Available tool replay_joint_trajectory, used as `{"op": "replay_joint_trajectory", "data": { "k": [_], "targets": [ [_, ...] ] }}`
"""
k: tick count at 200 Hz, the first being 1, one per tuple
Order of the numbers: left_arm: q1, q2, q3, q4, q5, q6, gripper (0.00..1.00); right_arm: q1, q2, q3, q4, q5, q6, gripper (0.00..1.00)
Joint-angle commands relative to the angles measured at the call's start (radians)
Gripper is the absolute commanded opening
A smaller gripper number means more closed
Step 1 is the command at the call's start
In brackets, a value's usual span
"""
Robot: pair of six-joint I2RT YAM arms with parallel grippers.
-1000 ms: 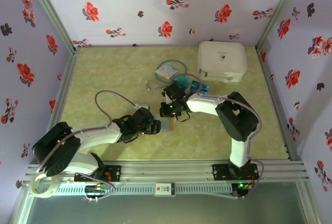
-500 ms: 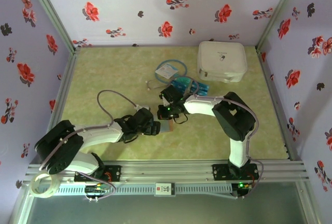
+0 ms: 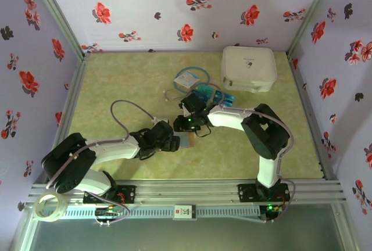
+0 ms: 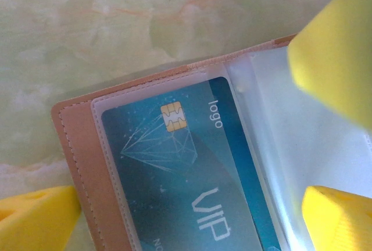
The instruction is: Put the credit cards into the card holder
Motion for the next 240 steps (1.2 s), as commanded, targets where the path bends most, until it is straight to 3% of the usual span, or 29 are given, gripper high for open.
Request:
{"op": "replay_joint_trajectory", "data": {
  "k": [1,110,240],
  "targets": [
    [0.001,0.052,-0.016,-0.023,-0.011,0.012,1.0,-0.022,-0.068,-0.011,-0.022,0.021,0.011,0.36],
    [0.001,0.052,-0.026,-0.013,-0.011,0.007,1.0,-0.028,-0.046,-0.123,0.068,0.0,0.061,0.39],
    [0.001,0.052,-0.032,-0.002,-0.011,0.004,1.0,-0.004,-0.019,-0.115,0.125,-0.062,0.103,0.38]
  ]
}}
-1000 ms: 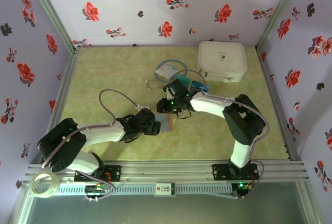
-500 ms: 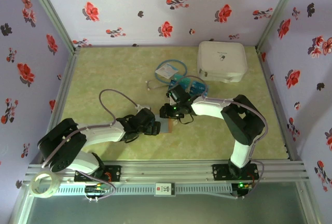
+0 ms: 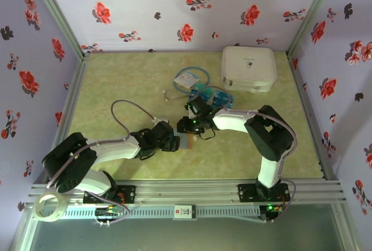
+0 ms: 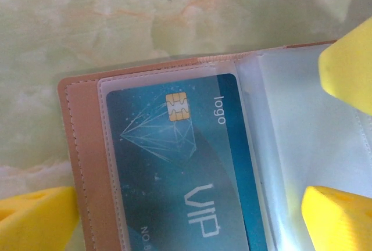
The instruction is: Put the credit cards into the card holder
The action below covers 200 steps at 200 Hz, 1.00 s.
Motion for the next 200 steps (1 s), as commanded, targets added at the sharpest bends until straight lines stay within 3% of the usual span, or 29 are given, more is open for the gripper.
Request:
{"op": "replay_joint_trajectory", "data": {
  "k": [1,66,128,200],
  "targets": [
    [0.004,0.046,-0.032,-0.006,-0.002,0.005,1.0,0.011,0.01,0.0,0.016,-0.035,0.031,0.38],
    [0.003,0.042,-0.039,-0.002,-0.002,0.005,1.0,0.011,-0.011,0.004,0.024,-0.048,0.047,0.37],
    [0.003,0.051,-0.04,-0.013,-0.008,-0.005,1.0,0.01,-0.085,-0.011,-0.084,0.056,0.009,0.4],
    [0.003,0.052,-0.046,-0.005,-0.009,-0.009,0.99,0.028,-0.049,-0.016,-0.085,0.03,0.008,0.4]
  ]
}}
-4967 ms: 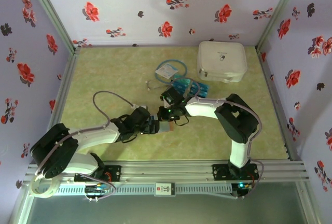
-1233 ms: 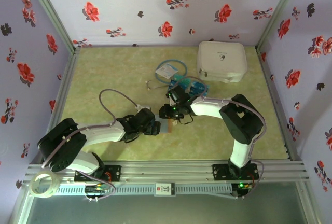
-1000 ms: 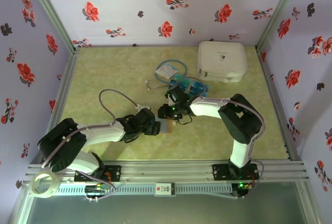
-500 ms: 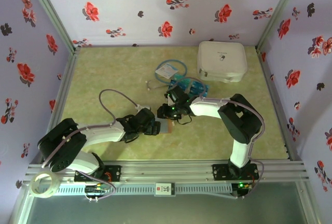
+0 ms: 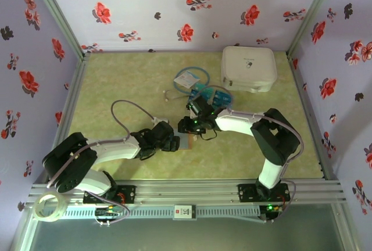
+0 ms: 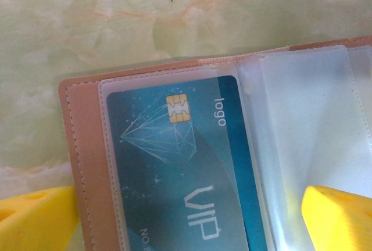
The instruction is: Put the credit cards into the card holder
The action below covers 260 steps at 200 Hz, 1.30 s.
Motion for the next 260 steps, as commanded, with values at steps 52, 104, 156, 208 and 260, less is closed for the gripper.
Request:
{"op": "replay_joint_trajectory", "data": {
  "k": [52,104,156,208,260],
  "targets": [
    [0.005,0.05,-0.047,-0.004,0.001,-0.01,0.99,0.03,0.064,0.004,-0.021,0.002,-0.01,0.4],
    [0.005,0.055,-0.048,0.001,0.0,-0.011,0.99,0.031,0.054,0.0,-0.05,0.043,-0.006,0.42],
    [0.006,0.053,-0.049,0.002,0.0,-0.012,1.0,0.026,0.034,-0.014,-0.078,0.08,-0.001,0.42],
    [0.005,0.05,-0.05,0.004,0.0,-0.014,1.0,0.025,0.029,-0.015,-0.091,0.116,0.013,0.42],
    [0.005,0.052,-0.05,0.004,0.0,-0.014,1.0,0.025,0.035,-0.015,-0.089,0.125,0.027,0.46]
  ]
}}
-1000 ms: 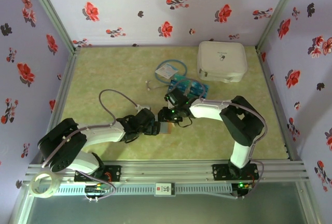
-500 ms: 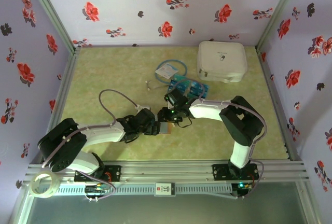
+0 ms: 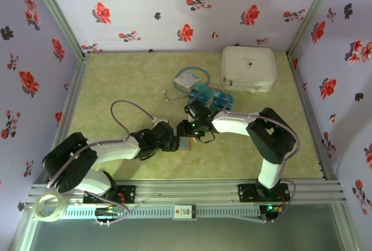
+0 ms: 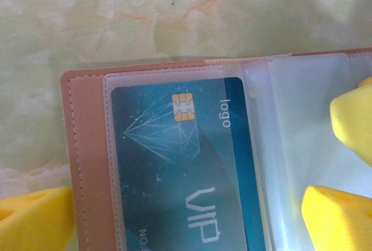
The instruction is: Put the credit cards into the card holder
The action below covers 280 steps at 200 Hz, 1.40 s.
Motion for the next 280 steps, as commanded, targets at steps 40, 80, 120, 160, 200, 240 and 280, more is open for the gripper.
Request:
{"op": "replay_joint_trajectory", "data": {
  "k": [40,80,120,160,200,240,280],
  "targets": [
    [0.005,0.052,-0.044,-0.009,0.005,-0.01,1.0,-0.001,0.011,-0.011,-0.062,0.059,0.029,0.48],
    [0.005,0.057,-0.043,-0.007,0.005,-0.008,1.0,-0.001,0.046,-0.021,0.058,-0.05,0.096,0.48],
    [0.005,0.051,-0.046,-0.006,0.004,-0.01,1.0,-0.003,0.045,-0.023,0.141,-0.115,0.149,0.46],
    [0.005,0.046,-0.048,-0.006,0.005,-0.01,1.0,-0.005,0.021,-0.027,0.155,-0.128,0.163,0.45],
    [0.005,0.038,-0.054,-0.01,0.003,-0.01,1.0,-0.022,-0.024,-0.037,0.152,-0.113,0.169,0.44],
    [0.005,0.032,-0.053,-0.044,-0.027,-0.017,0.99,-0.04,-0.071,-0.046,0.098,-0.063,0.145,0.45],
    [0.006,0.048,-0.052,-0.057,-0.047,-0.021,0.96,-0.04,-0.07,-0.05,0.054,-0.023,0.134,0.45]
  ]
}}
